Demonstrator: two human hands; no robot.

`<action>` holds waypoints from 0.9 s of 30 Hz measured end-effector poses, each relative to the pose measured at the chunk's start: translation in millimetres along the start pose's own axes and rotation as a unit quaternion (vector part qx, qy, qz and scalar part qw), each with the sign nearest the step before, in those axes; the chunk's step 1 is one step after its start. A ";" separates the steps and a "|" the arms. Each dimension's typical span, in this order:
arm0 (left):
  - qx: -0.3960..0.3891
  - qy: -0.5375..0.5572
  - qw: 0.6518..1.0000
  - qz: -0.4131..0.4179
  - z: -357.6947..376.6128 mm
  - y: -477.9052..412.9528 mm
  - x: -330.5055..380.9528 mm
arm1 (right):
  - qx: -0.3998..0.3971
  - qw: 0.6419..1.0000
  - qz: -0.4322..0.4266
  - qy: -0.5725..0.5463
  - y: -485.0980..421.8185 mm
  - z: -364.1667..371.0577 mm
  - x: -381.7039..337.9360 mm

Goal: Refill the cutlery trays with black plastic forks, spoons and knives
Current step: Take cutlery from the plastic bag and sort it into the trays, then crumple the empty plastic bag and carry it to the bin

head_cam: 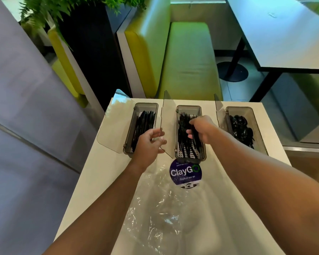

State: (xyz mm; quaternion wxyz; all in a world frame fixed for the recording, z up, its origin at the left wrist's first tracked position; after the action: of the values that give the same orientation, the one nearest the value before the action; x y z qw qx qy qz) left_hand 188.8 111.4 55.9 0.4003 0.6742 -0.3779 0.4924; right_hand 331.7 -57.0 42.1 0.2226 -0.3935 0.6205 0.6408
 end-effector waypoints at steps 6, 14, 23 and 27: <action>0.005 0.007 1.000 -0.007 -1.7 1.7 -1.8 | 0.031 0.996 -0.069 0.041 5.6 -4.1 -3.1; -0.002 -0.047 0.999 0.009 -17.5 21.9 -14.1 | -0.071 0.983 -0.139 0.099 42.5 -4.4 9.6; 0.039 -0.174 0.983 -0.049 -51.2 83.0 -85.2 | -0.027 0.948 -0.232 0.216 106.1 -29.3 85.4; -0.011 -0.189 0.972 -0.139 -36.3 96.1 -110.6 | -0.017 0.971 -0.170 0.169 113.6 -41.7 135.4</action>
State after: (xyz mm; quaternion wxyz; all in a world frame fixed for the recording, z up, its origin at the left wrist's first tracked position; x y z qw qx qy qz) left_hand 63.5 119.5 -27.8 0.3933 0.7965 -0.3549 0.2914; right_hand 173.3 -139.9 10.2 0.2139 -0.5996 0.5620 0.5281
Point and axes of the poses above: each hand's wrist, its own y-axis away from the middle knuckle, its own z-axis out of the palm, x = y × z, the point moved 7 cm from there along -y, towards the middle knuckle, and after that the axes turned 4 degrees about -y, right-handed, at the moved point
